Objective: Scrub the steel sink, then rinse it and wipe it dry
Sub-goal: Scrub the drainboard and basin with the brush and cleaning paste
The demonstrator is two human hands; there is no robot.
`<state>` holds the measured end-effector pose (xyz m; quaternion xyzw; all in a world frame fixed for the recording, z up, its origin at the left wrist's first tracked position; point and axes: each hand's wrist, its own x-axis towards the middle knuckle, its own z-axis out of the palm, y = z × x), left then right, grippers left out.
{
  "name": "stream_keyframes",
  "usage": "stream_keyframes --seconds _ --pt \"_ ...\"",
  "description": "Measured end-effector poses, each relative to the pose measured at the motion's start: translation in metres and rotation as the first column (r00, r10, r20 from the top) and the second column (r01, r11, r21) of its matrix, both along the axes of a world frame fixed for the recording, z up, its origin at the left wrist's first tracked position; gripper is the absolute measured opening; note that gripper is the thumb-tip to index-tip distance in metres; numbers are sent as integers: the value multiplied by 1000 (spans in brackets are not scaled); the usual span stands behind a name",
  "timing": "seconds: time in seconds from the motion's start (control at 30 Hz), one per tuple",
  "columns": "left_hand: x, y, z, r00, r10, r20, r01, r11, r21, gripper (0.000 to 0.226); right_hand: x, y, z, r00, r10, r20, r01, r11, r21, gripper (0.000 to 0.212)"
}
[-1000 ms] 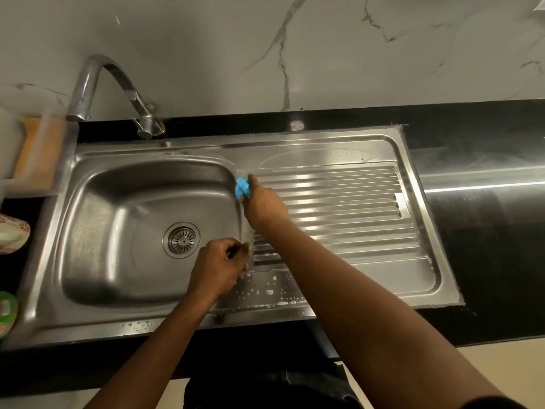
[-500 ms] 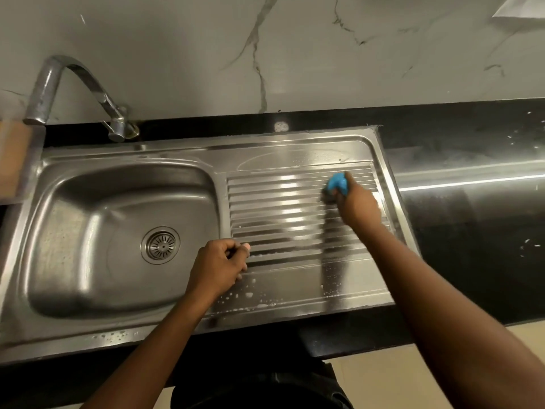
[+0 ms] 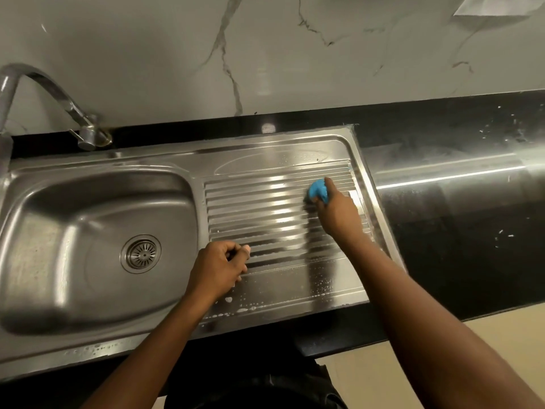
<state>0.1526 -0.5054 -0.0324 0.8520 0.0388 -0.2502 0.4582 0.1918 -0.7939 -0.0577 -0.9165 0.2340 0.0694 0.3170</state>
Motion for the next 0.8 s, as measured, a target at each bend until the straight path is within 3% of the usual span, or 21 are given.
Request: stream_keyframes --seconds 0.2,0.4,0.8 --pt "2 -5 1 999 26 24 -26 1000 -6 29 -5 -65 4 996 -84 -29 81 993 -85 61" --pt "-1 -3 1 998 55 38 -55 998 2 27 25 -77 -1 988 -152 -35 151 988 -29 59" --pt "-17 1 2 988 149 41 -151 988 32 28 -6 -95 3 998 -62 -20 62 998 14 53"
